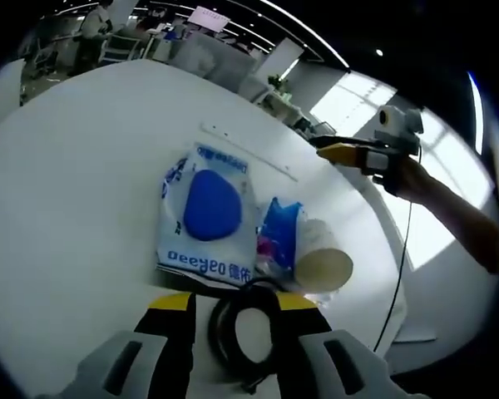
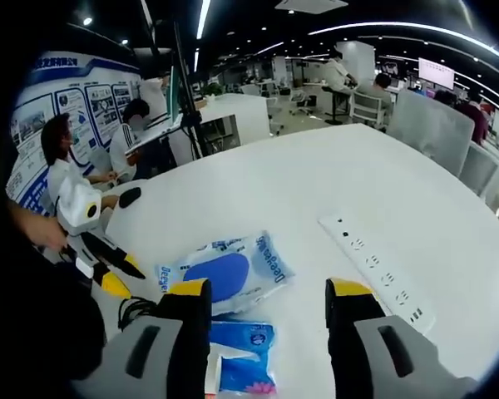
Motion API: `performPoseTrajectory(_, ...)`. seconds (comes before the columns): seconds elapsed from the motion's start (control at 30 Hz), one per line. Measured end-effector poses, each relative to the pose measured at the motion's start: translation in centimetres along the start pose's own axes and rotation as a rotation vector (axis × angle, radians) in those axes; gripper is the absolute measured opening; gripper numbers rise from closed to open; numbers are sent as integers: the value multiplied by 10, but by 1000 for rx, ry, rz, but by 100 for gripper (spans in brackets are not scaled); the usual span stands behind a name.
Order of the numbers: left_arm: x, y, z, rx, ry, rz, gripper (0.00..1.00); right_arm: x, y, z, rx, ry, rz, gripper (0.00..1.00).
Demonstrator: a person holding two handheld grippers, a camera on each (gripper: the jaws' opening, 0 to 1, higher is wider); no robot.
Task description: Arrange the tabletop items into an orderly group along one side of the table until the central work area is clear of visible clutter.
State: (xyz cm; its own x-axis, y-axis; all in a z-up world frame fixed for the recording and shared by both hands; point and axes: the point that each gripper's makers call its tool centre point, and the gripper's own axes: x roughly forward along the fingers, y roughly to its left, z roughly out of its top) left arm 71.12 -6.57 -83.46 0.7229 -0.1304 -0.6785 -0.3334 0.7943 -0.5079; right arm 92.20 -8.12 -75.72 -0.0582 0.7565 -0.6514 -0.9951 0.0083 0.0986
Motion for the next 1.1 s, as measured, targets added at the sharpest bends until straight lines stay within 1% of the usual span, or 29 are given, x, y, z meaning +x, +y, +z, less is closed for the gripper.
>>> performPoseTrajectory(0.1,4,1,0,-8,13,-5,33,2,-2,-3,10,5,-7,49)
performPoseTrajectory(0.2,9,2,-1,-35,29,-15,31,14,-7,-6,17,13,-12,48)
performPoseTrajectory(0.4,17,3,-5,-59,47,-28,28,25,-9,-10,38,24,-14,46)
performPoseTrajectory(0.53,23,4,-7,-75,64,-37,27,37,-17,-14,38,26,-28,41)
performPoseTrajectory(0.6,25,4,-6,-79,68,-39,25,42,-21,-16,23,29,-39,37)
performPoseTrajectory(0.63,25,4,-6,-81,70,-40,24,43,-21,-16,15,27,-42,34)
performPoseTrajectory(0.67,27,4,-6,-90,73,-44,25,49,-21,-16,-14,26,-33,32)
performPoseTrajectory(0.7,28,4,-5,-93,74,-44,25,51,-21,-17,-17,25,-29,31)
performPoseTrajectory(0.77,30,5,-5,-100,79,-44,24,56,-23,-15,-19,25,-23,31)
performPoseTrajectory(0.9,32,9,-5,-116,87,-40,23,64,-22,-20,-18,37,-8,31)
performPoseTrajectory(1.0,33,10,-6,-132,91,-39,22,76,-25,-21,-18,38,-2,31)
performPoseTrajectory(1.1,35,11,-7,-140,100,-40,20,82,-22,-24,-23,43,7,32)
